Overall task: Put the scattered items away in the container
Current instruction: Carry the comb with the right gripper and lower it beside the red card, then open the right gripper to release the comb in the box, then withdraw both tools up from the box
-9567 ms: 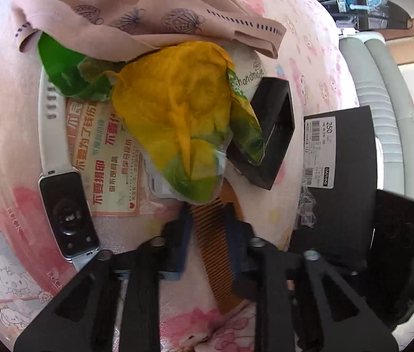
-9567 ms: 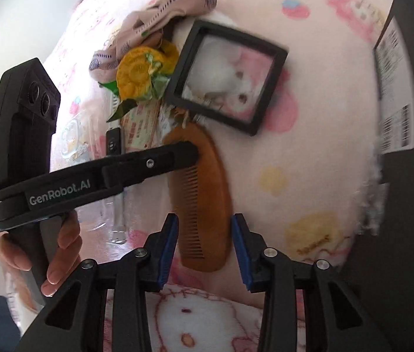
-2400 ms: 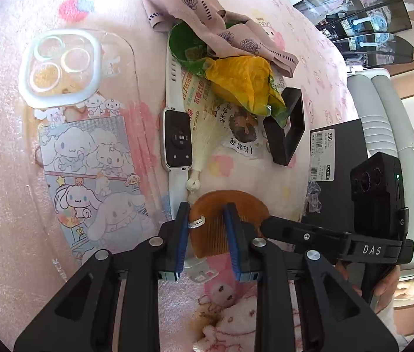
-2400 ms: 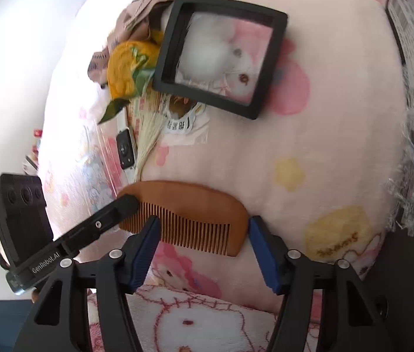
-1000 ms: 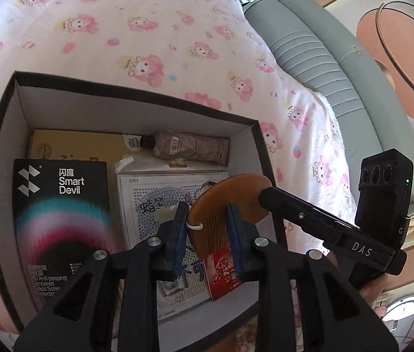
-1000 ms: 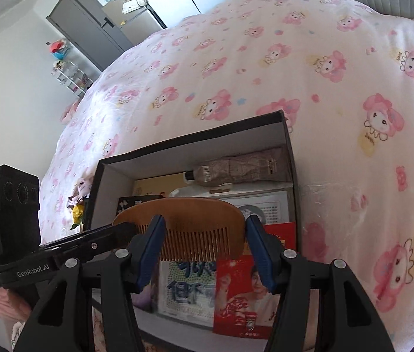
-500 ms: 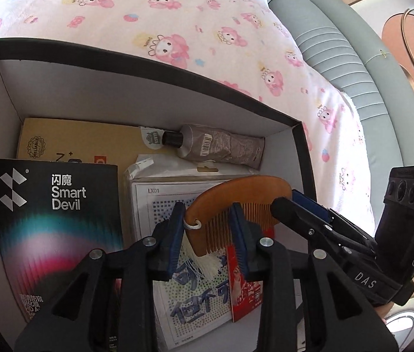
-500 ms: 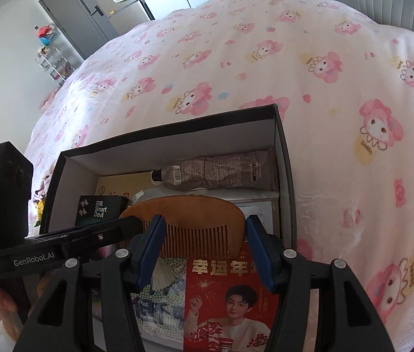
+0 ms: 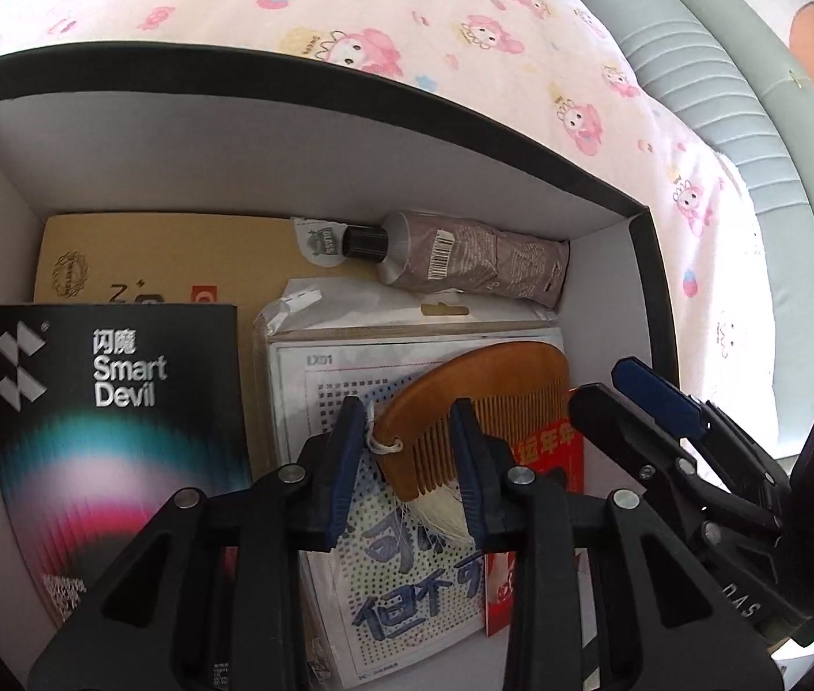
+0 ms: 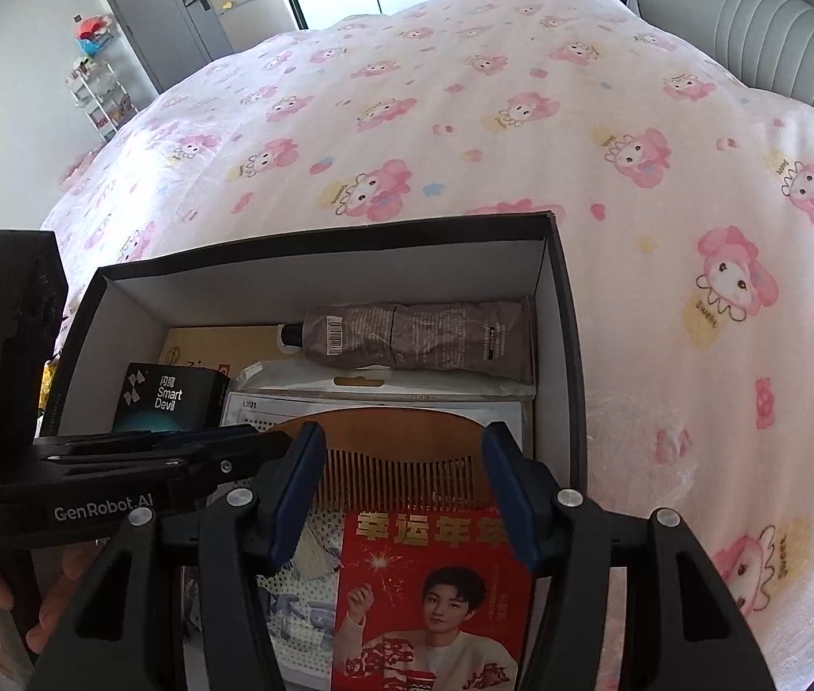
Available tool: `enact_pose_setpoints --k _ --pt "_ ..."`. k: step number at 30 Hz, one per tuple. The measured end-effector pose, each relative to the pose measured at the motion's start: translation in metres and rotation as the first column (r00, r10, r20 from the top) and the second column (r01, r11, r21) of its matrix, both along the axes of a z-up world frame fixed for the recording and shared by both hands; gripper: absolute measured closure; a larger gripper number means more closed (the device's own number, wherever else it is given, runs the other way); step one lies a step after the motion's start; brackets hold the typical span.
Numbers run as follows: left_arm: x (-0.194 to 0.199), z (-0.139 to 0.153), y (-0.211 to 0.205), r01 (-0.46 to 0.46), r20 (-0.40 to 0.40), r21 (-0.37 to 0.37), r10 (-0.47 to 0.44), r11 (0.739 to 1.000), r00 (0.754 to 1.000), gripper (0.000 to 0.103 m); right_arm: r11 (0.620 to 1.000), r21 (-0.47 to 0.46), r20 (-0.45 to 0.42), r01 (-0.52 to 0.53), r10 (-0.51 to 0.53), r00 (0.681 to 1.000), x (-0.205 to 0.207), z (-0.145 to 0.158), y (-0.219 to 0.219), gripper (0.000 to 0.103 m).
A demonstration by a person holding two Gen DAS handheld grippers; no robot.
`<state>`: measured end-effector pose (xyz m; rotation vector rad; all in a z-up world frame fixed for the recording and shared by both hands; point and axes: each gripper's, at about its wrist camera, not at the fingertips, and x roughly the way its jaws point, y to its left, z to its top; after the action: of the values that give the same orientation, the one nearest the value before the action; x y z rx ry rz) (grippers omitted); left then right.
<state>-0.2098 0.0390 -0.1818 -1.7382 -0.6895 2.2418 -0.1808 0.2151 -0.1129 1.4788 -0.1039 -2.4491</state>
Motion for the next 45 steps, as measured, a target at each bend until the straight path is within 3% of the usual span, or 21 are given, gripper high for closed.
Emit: enact_pose_setpoints --k 5,12,16,26,29,32,34,38,40,45 --pt "0.017 0.012 -0.01 -0.04 -0.033 0.011 0.041 0.999 0.999 0.073 0.999 -0.033 -0.02 0.037 -0.038 0.999 0.003 0.008 0.009 0.049" --pt "0.009 0.002 0.002 -0.012 0.014 0.014 0.012 1.0 1.0 0.073 0.998 0.053 -0.095 0.036 -0.031 0.995 0.009 0.015 -0.002 0.049" --pt "0.005 -0.004 0.009 0.0 0.024 0.06 -0.002 0.998 1.0 0.075 0.999 0.024 -0.048 0.042 -0.04 0.998 0.004 0.008 0.003 0.05" --pt "0.017 0.005 -0.002 -0.008 -0.012 0.031 0.008 0.999 1.0 0.072 0.998 -0.001 -0.04 0.059 -0.059 0.997 0.004 0.01 0.005 0.053" --pt "0.021 0.014 -0.005 -0.017 -0.056 -0.007 0.016 1.0 0.998 0.064 0.997 0.003 -0.063 0.082 -0.081 0.995 0.006 0.014 0.008 0.05" --pt "0.034 0.039 -0.005 -0.034 -0.158 -0.071 0.022 0.997 0.987 0.046 0.994 0.002 -0.099 0.106 -0.105 0.99 0.012 0.021 0.013 0.049" --pt "0.046 0.061 -0.005 -0.062 -0.228 -0.151 0.026 0.987 0.973 0.029 0.992 -0.014 -0.112 0.128 -0.129 0.985 0.018 0.029 0.018 0.046" --pt "0.069 0.106 -0.004 -0.125 -0.347 -0.287 0.018 0.95 0.938 0.016 0.98 0.041 -0.204 0.193 -0.181 0.962 0.037 0.052 0.022 0.037" --pt "0.06 0.124 -0.015 -0.154 -0.375 -0.3 0.032 0.941 0.926 0.009 0.975 0.028 -0.225 0.222 -0.21 0.951 0.046 0.063 0.024 0.032" --pt "0.085 0.161 -0.014 -0.204 -0.443 -0.35 0.031 0.914 0.896 0.005 0.968 0.079 -0.292 0.237 -0.205 0.934 0.072 0.093 0.011 0.031"
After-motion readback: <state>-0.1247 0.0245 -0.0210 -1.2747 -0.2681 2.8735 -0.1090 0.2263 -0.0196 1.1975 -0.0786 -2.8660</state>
